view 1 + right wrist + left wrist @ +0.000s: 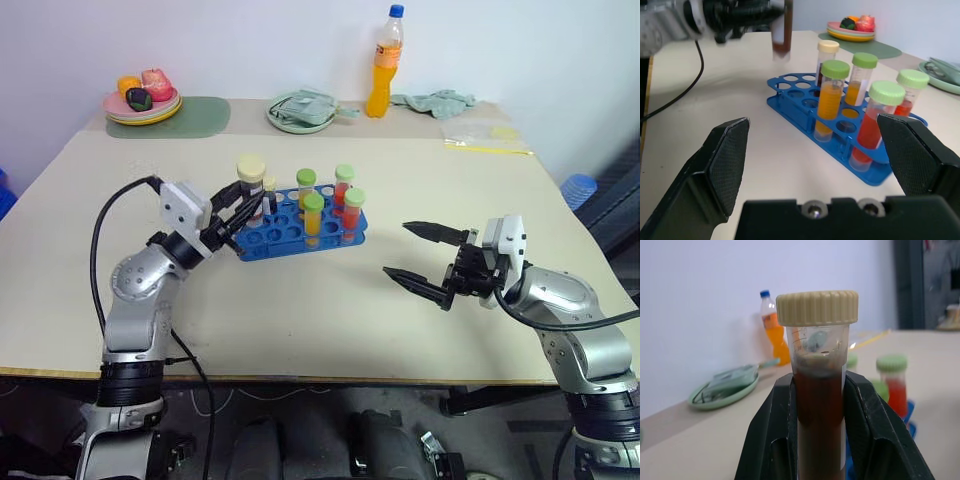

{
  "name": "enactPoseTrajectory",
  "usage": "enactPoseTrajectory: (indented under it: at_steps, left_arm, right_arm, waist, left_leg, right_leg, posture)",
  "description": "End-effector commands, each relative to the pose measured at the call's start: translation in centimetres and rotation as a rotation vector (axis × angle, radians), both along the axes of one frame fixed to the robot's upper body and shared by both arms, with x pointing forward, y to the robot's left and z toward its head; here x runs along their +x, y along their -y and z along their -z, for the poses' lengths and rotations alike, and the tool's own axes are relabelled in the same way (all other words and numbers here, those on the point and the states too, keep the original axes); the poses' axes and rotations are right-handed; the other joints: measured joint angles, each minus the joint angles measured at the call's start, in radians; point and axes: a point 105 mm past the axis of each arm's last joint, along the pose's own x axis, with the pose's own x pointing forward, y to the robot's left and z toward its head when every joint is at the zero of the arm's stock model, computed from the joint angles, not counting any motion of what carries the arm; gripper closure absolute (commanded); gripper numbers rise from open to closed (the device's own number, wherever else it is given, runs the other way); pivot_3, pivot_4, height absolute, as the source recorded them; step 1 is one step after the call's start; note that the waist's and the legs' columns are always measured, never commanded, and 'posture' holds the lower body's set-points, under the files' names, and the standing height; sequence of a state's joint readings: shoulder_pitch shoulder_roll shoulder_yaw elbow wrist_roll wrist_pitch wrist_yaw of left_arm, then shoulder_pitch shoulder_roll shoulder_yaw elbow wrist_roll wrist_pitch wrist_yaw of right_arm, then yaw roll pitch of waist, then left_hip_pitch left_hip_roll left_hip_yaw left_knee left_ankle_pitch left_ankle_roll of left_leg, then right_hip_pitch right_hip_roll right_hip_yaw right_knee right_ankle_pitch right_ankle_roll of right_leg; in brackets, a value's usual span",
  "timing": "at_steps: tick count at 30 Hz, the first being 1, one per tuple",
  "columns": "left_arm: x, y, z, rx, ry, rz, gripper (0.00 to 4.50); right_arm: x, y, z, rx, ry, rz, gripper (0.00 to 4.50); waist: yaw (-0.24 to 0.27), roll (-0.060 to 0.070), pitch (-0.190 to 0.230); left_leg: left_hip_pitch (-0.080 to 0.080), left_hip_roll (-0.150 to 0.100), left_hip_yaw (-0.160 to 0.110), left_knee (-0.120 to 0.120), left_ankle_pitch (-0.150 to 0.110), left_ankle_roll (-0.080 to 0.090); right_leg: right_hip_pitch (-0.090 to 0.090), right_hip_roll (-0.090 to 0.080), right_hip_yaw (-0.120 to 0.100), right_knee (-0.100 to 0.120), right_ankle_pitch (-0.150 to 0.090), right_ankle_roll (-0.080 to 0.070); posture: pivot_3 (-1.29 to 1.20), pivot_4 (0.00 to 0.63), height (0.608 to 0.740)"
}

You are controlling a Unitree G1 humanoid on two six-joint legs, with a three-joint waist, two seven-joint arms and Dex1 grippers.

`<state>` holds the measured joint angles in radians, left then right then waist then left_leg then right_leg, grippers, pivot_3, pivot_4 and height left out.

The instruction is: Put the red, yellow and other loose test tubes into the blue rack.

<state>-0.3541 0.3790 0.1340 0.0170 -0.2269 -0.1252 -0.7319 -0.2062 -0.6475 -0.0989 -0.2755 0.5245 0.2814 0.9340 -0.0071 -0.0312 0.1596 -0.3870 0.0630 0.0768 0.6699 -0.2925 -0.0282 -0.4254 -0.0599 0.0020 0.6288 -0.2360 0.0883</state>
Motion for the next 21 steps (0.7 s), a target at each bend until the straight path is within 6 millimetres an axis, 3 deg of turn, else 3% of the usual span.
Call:
enactPoseTrajectory:
  at_steps: [1,6,13,21]
  left_arm:
    - [0.3,0.6,0.4,0.008,0.073,-0.027,3.8]
    - [1.0,1.9,2.1,0.001,0.078,-0.025,3.8]
    - [1.9,2.5,2.4,-0.019,0.079,-0.048,3.8]
    - [1.7,3.0,3.3,-0.059,0.027,-0.016,3.8]
  right_arm:
    - [-0.2,0.3,-1.3,-0.006,0.055,0.016,0.0]
    - [-0.1,0.4,-1.5,-0.008,0.059,0.022,0.0]
    - [0.0,0.4,-1.6,-0.007,0.065,0.032,0.0]
    - [0.1,0.4,-1.6,-0.012,0.074,0.042,0.0]
  waist:
    - [0.0,0.0,0.0]
    - [0.0,0.0,0.0]
    - [-0.002,0.0,0.0]
    - [-0.001,0.0,0.0]
  left_leg:
    - [0.0,0.0,0.0,0.0,0.0,0.0]
    - [0.0,0.0,0.0,0.0,0.0,0.0]
    - [0.0,0.0,0.0,0.0,0.0,0.0]
    - [0.0,0.0,0.0,0.0,0.0,0.0]
  right_leg:
    - [0.0,0.0,0.0,0.0,0.0,0.0]
    - [0.0,0.0,0.0,0.0,0.0,0.0]
    - [0.0,0.0,0.0,0.0,0.0,0.0]
    - [0.0,0.0,0.0,0.0,0.0,0.0]
  posture:
    - [0.0,0.15,0.74]
    - [0.0,0.15,0.74]
    - [0.0,0.15,0.74]
    - [0.0,0.15,0.74]
